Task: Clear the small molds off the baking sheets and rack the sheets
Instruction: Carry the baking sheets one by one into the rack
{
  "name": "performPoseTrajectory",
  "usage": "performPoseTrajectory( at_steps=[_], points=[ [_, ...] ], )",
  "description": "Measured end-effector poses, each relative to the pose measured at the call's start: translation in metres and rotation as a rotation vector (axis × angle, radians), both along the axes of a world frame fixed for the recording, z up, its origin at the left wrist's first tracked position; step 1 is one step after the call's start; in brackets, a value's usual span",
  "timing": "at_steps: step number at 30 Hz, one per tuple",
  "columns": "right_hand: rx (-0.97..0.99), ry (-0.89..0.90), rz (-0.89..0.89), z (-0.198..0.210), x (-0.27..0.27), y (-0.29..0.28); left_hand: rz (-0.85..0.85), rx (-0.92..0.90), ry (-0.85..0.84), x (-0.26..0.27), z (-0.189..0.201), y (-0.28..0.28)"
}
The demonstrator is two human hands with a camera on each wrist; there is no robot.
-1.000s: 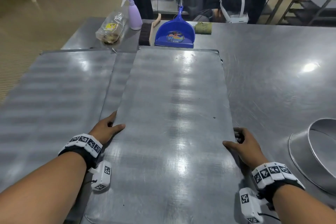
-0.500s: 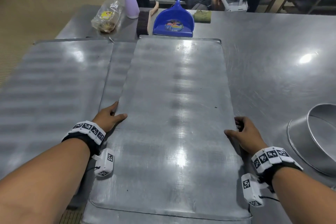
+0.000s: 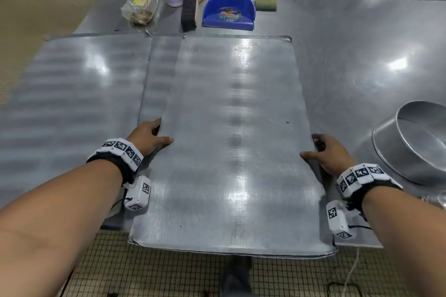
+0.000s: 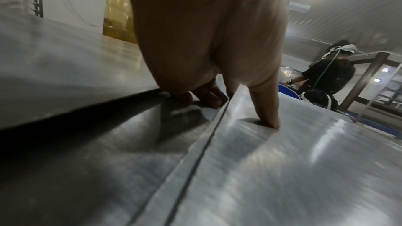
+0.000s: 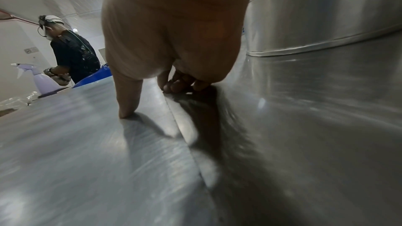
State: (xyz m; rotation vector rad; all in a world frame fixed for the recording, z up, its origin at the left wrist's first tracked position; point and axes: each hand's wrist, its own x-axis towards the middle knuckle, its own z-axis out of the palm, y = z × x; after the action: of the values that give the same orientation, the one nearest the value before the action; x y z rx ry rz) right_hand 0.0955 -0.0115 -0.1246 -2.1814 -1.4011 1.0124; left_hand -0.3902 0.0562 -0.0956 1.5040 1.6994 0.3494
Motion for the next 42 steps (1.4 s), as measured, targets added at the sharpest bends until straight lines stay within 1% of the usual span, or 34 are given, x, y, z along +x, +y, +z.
performPoseTrajectory(
  at_steps=[2,5,8,16,20,23,27,34,38,42],
  points=[
    [0.002,-0.009,0.005,0.005,-0.008,-0.012,0.034,0.033,0.008,0.005,0.002,-0.012],
    [0.025,-0.033,-0.011,0.016,-0.023,-0.037,0.059,0.056,0.134,0.010,0.004,-0.033],
    [0.037,-0.061,-0.049,0.022,-0.035,-0.066,0.038,0.037,0.208,0.007,0.001,-0.053],
    [0.003,-0.143,-0.090,0.019,-0.053,-0.133,0.009,-0.008,0.253,-0.006,-0.006,-0.112],
    [0.012,-0.172,-0.118,0.022,-0.062,-0.157,0.042,0.000,0.206,-0.010,-0.009,-0.136],
    [-0.016,-0.181,-0.122,0.024,-0.067,-0.168,0.055,0.029,0.190,-0.011,-0.011,-0.150],
    [-0.013,-0.153,-0.150,0.021,-0.069,-0.178,0.088,0.051,0.151,-0.010,-0.015,-0.165],
    [-0.042,-0.144,-0.189,0.021,-0.074,-0.182,0.163,0.041,0.084,-0.011,-0.019,-0.176],
    [-0.087,-0.195,-0.202,0.021,-0.077,-0.184,0.206,0.071,0.068,-0.010,-0.019,-0.179],
    [-0.128,-0.214,-0.222,0.018,-0.074,-0.185,0.212,0.066,0.063,-0.012,-0.017,-0.184]
  ],
)
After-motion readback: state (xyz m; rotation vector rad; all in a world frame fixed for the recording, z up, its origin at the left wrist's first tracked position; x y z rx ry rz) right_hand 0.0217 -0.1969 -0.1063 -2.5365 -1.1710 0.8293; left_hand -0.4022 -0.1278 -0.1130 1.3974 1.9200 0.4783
